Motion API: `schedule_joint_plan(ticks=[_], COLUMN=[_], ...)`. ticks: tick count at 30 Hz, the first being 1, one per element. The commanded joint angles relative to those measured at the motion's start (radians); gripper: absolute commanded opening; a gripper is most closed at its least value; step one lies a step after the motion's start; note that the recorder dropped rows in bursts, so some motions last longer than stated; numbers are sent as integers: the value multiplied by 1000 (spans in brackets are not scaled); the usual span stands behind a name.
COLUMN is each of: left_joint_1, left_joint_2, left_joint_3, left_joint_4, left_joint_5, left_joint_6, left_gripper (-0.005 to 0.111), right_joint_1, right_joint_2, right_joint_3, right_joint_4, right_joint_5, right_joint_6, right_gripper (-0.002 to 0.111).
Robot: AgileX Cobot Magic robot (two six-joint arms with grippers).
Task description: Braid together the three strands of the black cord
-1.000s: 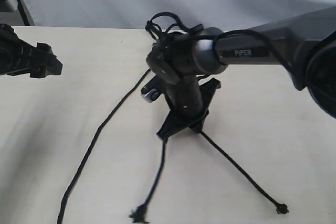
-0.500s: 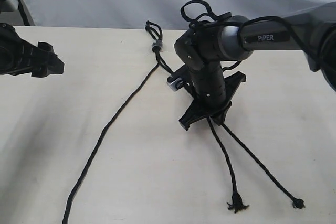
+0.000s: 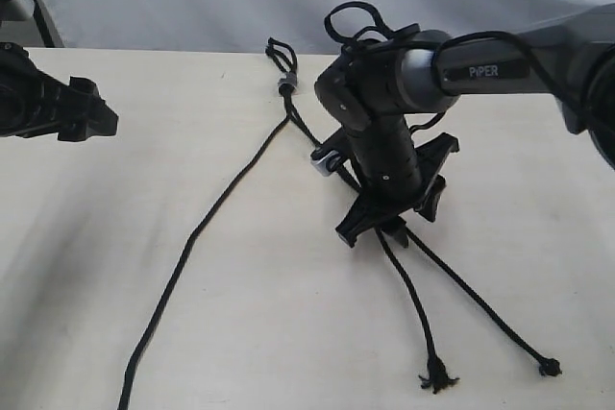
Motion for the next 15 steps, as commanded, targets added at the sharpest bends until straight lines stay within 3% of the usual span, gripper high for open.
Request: schedule_joint_plan(ticks=[1, 4, 8, 15], left_joint_1=[-1, -1, -1, -1], left_joint_2=[-8, -8, -8, -8], left_joint_3=[6, 6, 6, 6], left_joint_4=[-5, -5, -8, -10], left_joint_5=[2, 2, 2, 0], left_joint_6=[4, 7, 7, 7], left_gripper=[80, 80, 80, 80], right_joint_1=[1, 1, 5, 93], right_joint_2=[-95, -161, -207, -173], right_joint_3=[-14, -40, -57, -57], right_joint_4=[-25, 30, 241, 467], right_joint_5=[-8, -52, -144, -214], right_joint_6=[15, 27, -60, -186], right_gripper=[46, 46, 46, 46])
